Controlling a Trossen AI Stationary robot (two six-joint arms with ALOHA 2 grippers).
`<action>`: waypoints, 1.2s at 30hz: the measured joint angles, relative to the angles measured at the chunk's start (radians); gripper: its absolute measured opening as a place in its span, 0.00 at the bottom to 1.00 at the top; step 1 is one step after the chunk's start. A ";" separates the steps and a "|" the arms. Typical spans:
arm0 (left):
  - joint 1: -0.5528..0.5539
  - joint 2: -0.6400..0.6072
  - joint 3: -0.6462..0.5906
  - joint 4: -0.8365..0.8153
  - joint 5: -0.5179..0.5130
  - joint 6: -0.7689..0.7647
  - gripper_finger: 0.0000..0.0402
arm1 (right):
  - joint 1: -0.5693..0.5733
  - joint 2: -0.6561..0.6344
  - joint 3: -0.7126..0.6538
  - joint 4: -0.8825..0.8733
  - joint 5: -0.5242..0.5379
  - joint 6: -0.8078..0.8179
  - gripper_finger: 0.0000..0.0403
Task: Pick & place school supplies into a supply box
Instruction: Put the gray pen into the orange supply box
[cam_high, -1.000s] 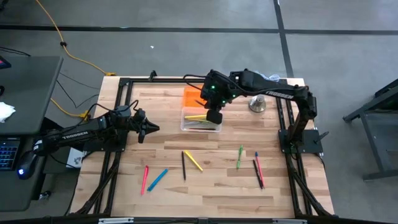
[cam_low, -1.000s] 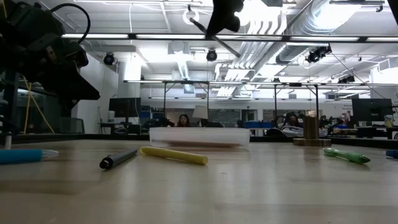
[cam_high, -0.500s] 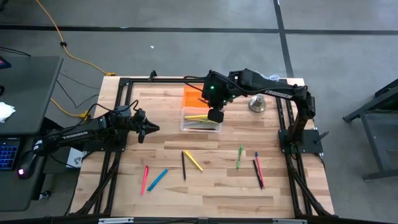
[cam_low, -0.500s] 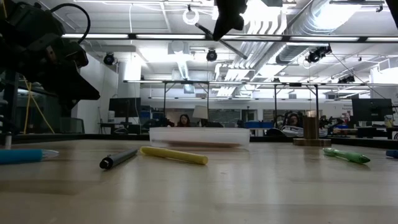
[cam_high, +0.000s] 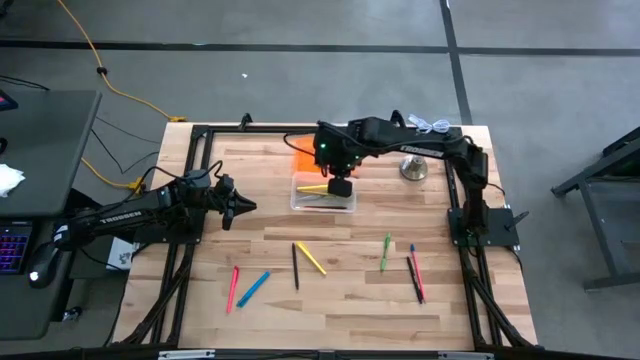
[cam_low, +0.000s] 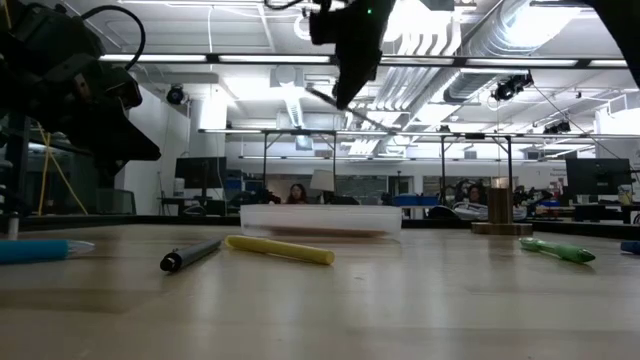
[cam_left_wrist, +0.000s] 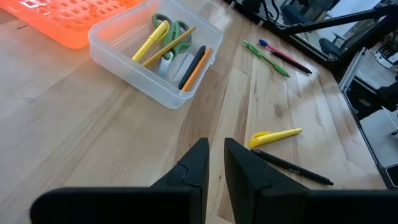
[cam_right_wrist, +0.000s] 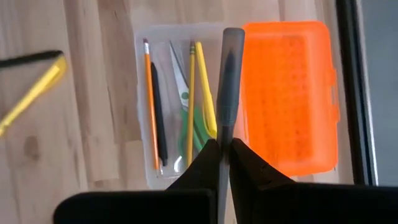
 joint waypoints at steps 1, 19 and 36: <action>0.000 0.000 0.000 0.000 0.000 0.000 0.20 | 0.000 0.010 0.000 0.004 0.006 -0.006 0.00; 0.000 0.000 0.000 0.000 0.000 0.000 0.20 | 0.005 0.147 0.000 0.109 0.034 -0.173 0.00; 0.000 0.000 0.000 0.000 0.000 0.000 0.20 | 0.042 0.292 0.000 0.128 -0.023 -0.212 0.00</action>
